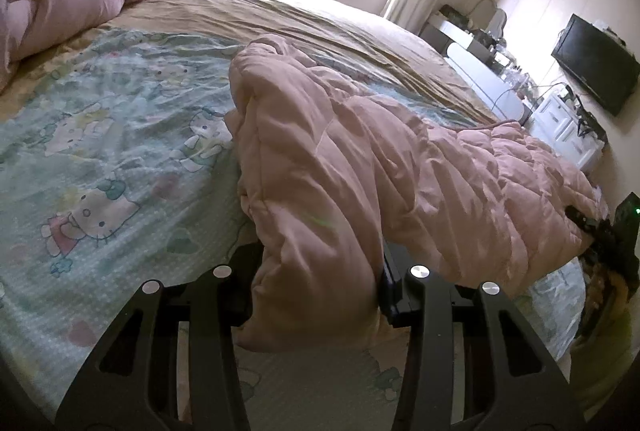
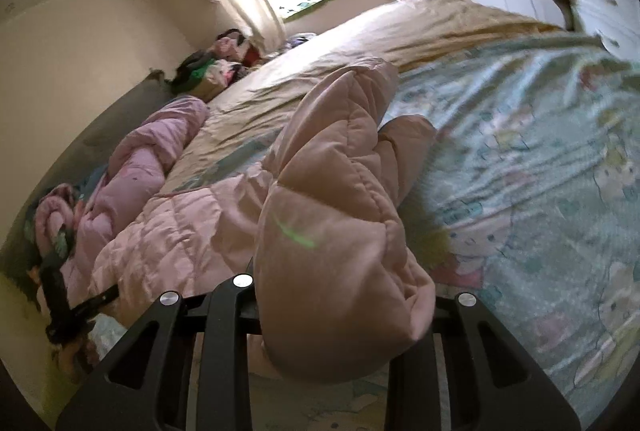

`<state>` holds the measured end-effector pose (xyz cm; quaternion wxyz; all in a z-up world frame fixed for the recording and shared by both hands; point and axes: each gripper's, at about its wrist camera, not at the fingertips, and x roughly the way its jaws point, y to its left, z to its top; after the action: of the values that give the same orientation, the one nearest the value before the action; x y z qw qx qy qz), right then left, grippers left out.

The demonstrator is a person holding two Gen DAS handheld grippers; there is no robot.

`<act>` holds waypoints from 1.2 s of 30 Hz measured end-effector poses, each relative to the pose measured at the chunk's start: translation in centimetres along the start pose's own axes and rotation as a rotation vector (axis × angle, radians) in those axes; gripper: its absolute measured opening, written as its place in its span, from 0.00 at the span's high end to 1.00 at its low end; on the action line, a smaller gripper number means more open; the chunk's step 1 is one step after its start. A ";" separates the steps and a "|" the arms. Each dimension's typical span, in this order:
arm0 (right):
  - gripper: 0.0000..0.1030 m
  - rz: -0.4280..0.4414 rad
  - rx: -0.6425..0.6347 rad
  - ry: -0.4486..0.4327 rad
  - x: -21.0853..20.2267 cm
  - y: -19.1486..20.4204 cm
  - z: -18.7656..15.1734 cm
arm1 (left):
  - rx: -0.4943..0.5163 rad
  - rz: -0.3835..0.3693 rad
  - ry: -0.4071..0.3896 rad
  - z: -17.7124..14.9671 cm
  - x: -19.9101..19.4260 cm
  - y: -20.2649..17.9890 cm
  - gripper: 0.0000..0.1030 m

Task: Fold large clothes

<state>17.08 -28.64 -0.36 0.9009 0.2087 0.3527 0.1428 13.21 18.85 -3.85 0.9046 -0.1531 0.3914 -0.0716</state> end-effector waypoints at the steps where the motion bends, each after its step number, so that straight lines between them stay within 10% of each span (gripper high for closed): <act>1: 0.74 -0.006 0.017 0.004 0.2 -0.4 -0.1 | 0.000 0.004 0.003 -0.1 0.1 0.0 0.66; 14: 0.66 -0.155 0.229 0.131 3.2 -5.0 -2.0 | -0.011 0.029 0.034 -0.5 1.2 0.5 0.63; 19: 0.45 -0.254 0.226 0.156 4.2 -5.0 -2.6 | -0.035 0.033 0.059 -0.6 1.9 1.1 0.60; 24: 0.13 -0.378 0.174 0.173 4.5 -4.5 -2.8 | -0.054 0.059 0.091 -1.1 2.7 1.5 0.50; 36: 0.05 -0.442 0.019 -0.007 -1.1 0.1 -2.8 | -0.120 0.103 0.161 -2.5 3.9 3.4 0.12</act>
<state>14.30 -28.27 -1.56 0.9095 0.1352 0.3881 -0.0625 14.12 20.49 -9.28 0.8618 -0.1806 0.4739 -0.0134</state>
